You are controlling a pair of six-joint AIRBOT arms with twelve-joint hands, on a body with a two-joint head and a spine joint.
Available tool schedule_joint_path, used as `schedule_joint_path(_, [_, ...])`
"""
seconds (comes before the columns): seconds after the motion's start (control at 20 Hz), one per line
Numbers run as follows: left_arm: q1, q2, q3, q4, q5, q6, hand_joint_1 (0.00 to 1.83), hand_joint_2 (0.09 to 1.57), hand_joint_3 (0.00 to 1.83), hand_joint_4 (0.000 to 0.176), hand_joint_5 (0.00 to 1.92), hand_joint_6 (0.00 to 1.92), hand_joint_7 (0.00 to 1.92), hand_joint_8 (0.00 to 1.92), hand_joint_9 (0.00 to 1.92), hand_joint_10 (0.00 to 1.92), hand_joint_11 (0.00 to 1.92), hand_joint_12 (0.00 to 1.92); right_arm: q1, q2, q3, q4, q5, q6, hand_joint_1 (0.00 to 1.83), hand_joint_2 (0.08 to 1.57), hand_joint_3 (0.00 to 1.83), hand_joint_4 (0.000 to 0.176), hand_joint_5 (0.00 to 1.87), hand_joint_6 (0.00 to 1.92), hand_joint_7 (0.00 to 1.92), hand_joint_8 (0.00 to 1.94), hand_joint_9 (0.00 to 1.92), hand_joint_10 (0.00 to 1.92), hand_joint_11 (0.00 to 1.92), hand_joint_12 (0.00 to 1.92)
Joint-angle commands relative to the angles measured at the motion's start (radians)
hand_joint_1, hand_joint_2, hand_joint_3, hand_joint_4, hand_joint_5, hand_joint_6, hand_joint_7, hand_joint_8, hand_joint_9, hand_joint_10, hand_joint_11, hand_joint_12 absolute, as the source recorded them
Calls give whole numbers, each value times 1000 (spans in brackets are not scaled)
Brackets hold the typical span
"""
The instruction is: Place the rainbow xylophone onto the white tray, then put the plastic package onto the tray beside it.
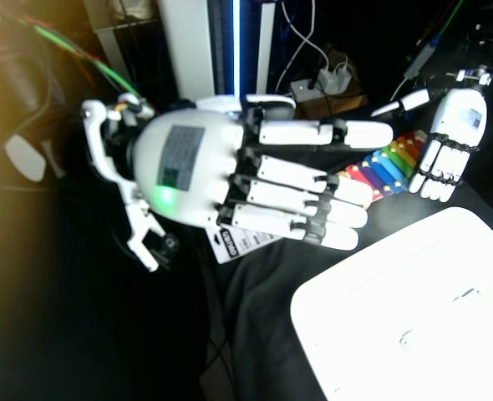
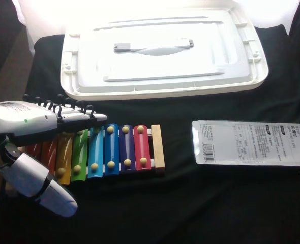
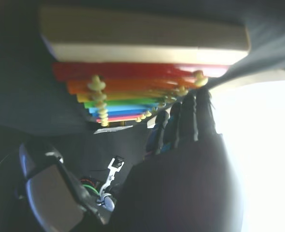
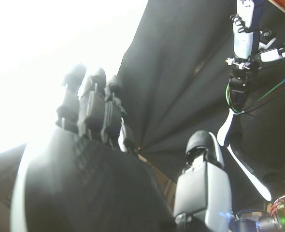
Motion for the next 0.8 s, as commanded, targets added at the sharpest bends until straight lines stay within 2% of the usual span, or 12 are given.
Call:
schedule_joint_path(0.0, [-2, -5, 3, -25, -66, -2, 522, 587, 0, 78, 0, 0, 0, 0, 0, 0, 0, 0, 8, -2, 3, 47, 108, 8, 386, 1001, 0, 112, 50, 1, 391, 3, 346, 7, 0, 646])
schedule_joint_path(0.05, [-1, -8, 5, -25, -62, -1, 539, 594, 0, 37, 0, 0, 0, 0, 0, 0, 0, 0, 8, -3, 3, 47, 108, 8, 370, 1010, 4, 100, 27, 4, 392, 3, 353, 8, 0, 653])
schedule_joint_path(0.15, [-1, -13, 7, -24, -55, 1, 516, 594, 0, 17, 0, 0, 0, 0, 0, 0, 0, 0, 8, -3, 3, 47, 108, 8, 354, 1011, 4, 101, 32, 5, 392, 2, 354, 7, 0, 645])
schedule_joint_path(0.25, [1, -16, 8, -24, -47, 7, 520, 584, 0, 18, 0, 0, 0, 0, 0, 0, 0, 0, 8, -3, 3, 47, 108, 8, 362, 994, 0, 112, 38, 4, 388, 0, 346, 2, 0, 631])
schedule_joint_path(0.3, [1, -19, 10, -24, -44, 8, 520, 584, 0, 18, 0, 0, 0, 0, 0, 0, 0, 0, 8, -3, 3, 47, 108, 8, 362, 994, 0, 112, 38, 4, 388, 0, 346, 2, 0, 631])
schedule_joint_path(0.35, [1, -22, 12, -24, -41, 10, 553, 595, 0, 19, 0, 0, 0, 0, 0, 0, 0, 0, 8, -3, 3, 47, 108, 8, 364, 994, 0, 89, 47, 6, 386, 1, 343, 0, 0, 649])
schedule_joint_path(0.45, [1, -26, 19, -29, -38, 13, 554, 596, 0, 22, 0, 0, 0, 0, 0, 0, 0, 0, 8, -3, 3, 47, 108, 8, 360, 1011, 4, 89, 31, 2, 382, 0, 338, 0, 0, 633])
schedule_joint_path(0.5, [1, -30, 24, -35, -38, 14, 515, 600, 1, 8, 0, 0, 0, 0, 0, 0, 0, 0, 8, -3, 3, 47, 109, 8, 363, 997, 0, 95, 36, 2, 390, 2, 347, 3, 0, 654])
schedule_joint_path(0.55, [1, -31, 26, -40, -37, 19, 514, 599, 0, 9, 0, 0, 0, 0, 0, 0, 0, 0, 8, -3, 3, 47, 109, 8, 349, 985, 0, 112, 27, 1, 380, 1, 332, 1, 0, 636])
schedule_joint_path(0.65, [1, -31, 26, -76, -38, 53, 524, 591, 0, 32, 0, 0, 0, 0, 0, 0, 0, 0, 8, -4, 3, 47, 109, 8, 364, 982, 0, 118, 1, 0, 370, 0, 319, 0, 0, 628])
schedule_joint_path(0.7, [1, -31, 26, -80, -38, 57, 536, 592, 0, 24, 0, 0, 0, 0, 0, 0, 0, 0, 8, -4, 2, 47, 109, 8, 379, 999, 1, 117, 0, 0, 361, 1, 307, 1, 0, 564])
schedule_joint_path(0.75, [1, -31, 27, -82, -38, 58, 531, 599, 1, 24, 0, 0, 0, 0, 0, 0, 0, 0, 8, -5, 2, 46, 109, 8, 396, 983, 0, 118, 0, 0, 384, 5, 336, 9, 0, 610])
